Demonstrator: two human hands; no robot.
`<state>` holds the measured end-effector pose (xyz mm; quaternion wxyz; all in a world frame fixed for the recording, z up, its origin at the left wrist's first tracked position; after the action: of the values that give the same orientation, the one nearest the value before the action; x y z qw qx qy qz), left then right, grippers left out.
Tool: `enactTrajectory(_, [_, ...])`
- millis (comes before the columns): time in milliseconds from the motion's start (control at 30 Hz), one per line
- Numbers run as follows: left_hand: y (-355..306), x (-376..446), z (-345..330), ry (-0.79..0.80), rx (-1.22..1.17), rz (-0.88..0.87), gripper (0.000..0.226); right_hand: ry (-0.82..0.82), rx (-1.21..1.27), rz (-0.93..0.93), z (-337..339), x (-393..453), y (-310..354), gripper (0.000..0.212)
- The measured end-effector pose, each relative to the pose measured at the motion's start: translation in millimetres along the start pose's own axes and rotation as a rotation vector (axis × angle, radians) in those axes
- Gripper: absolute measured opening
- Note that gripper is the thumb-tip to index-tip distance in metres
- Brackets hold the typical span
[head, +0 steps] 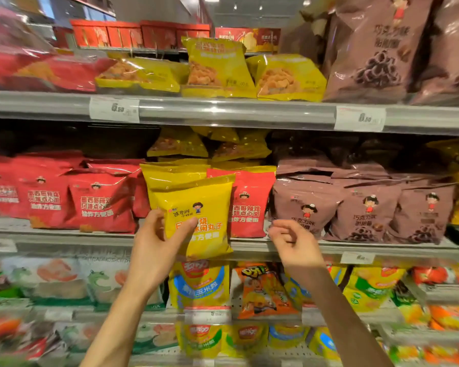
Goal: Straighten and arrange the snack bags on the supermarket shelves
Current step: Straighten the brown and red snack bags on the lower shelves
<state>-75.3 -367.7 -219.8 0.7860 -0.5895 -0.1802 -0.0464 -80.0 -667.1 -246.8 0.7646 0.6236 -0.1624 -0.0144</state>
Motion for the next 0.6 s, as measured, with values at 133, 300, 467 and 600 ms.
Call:
enactTrajectory(133, [5,12,19,-0.036,0.053,-0.018,0.043,-0.031,-0.269,0.08,-30,14,33,0.043])
enactTrajectory(300, [1,19,31,-0.071,0.131,-0.057,0.031,-0.084,-0.185,0.08,-47,21,40,0.05])
enactTrajectory(467, [8,22,43,-0.101,0.134,-0.037,0.029,-0.117,-0.089,0.052,-48,24,34,0.042])
enactTrajectory(600, [11,22,49,-0.101,0.151,-0.036,0.034,-0.065,0.04,0.044,-49,27,31,0.042])
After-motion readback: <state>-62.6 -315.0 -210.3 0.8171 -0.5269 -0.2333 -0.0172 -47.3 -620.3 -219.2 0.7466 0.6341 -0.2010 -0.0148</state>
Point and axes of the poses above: each hand's wrist, its own x-axis towards the middle knuckle, its own z-axis out of the back of the hand, y = z × x, the point moved 6 cm from there along x, towards the middle knuckle, and after that the axes turned 8 degrees about x, right-handed, at the moved point
